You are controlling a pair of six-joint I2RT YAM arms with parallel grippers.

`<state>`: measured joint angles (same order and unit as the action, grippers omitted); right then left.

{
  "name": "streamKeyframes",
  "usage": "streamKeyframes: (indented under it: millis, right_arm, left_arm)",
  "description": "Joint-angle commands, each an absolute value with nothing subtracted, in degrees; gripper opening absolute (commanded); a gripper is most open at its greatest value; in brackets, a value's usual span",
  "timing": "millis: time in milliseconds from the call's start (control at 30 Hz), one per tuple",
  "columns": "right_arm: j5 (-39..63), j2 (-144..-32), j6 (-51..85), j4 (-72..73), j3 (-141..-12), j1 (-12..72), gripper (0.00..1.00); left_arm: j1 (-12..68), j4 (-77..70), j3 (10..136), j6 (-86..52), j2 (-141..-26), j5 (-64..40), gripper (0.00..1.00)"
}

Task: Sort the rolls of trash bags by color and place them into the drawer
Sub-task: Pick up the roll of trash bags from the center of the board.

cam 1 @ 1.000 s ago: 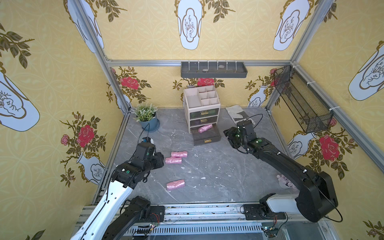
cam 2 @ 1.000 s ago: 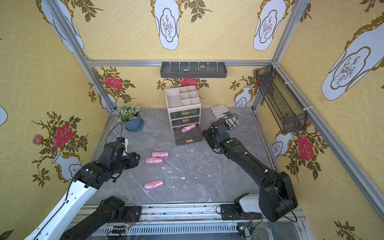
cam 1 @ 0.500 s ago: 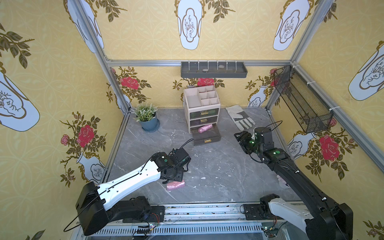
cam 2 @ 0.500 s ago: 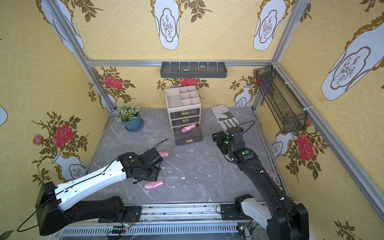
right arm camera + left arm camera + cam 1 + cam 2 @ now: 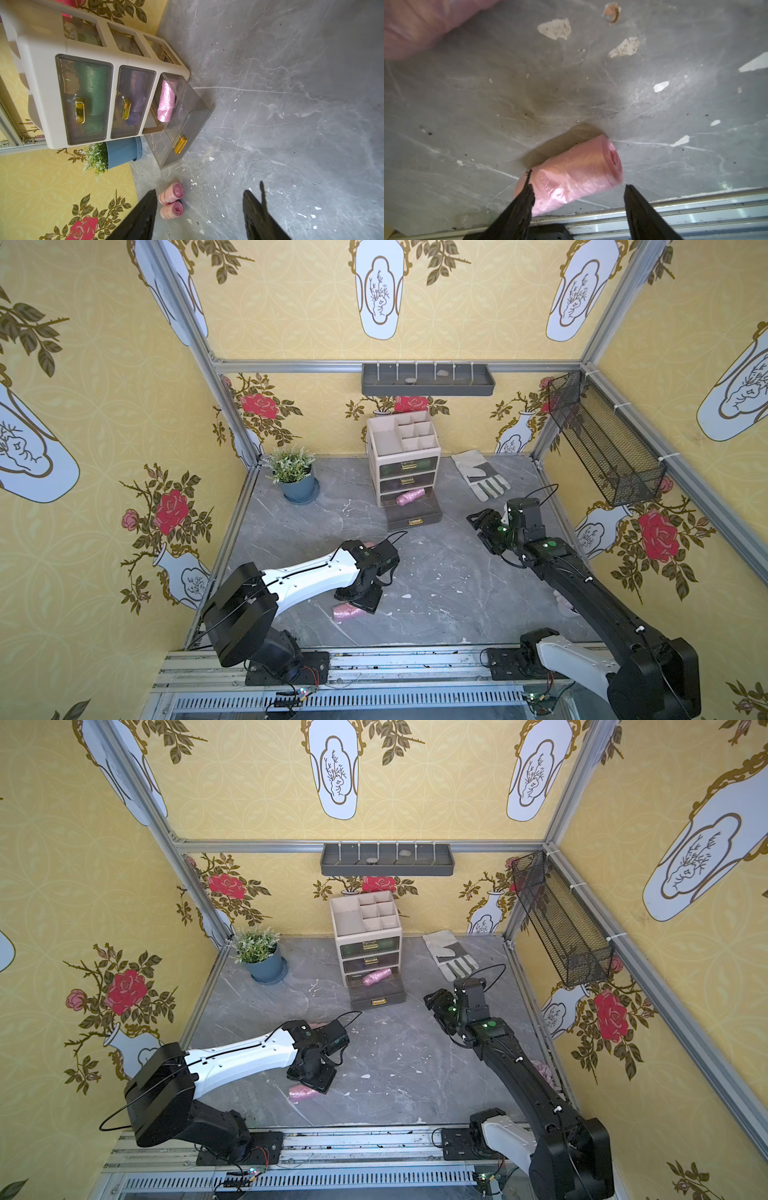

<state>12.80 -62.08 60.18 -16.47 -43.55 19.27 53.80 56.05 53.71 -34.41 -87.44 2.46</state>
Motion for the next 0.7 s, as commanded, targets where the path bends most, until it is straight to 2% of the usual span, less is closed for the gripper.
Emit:
streamKeyframes:
  millis: [0, 300, 667]
  right_arm:
    - [13.1, -62.4, 60.5, -14.6, -43.7, 19.2, 0.66]
    - [13.1, -62.8, 61.2, -13.9, -42.6, 19.3, 0.66]
    - [13.3, -63.0, 61.6, -13.8, -42.1, 19.3, 0.67]
  left_arm:
    - [53.8, 54.5, 52.1, -32.3, -88.1, -1.0, 0.70]
    - [53.8, 52.9, 48.8, -35.7, -85.2, -3.6, 0.65]
    - [53.8, 54.2, 46.6, -40.8, -84.7, -1.7, 0.69]
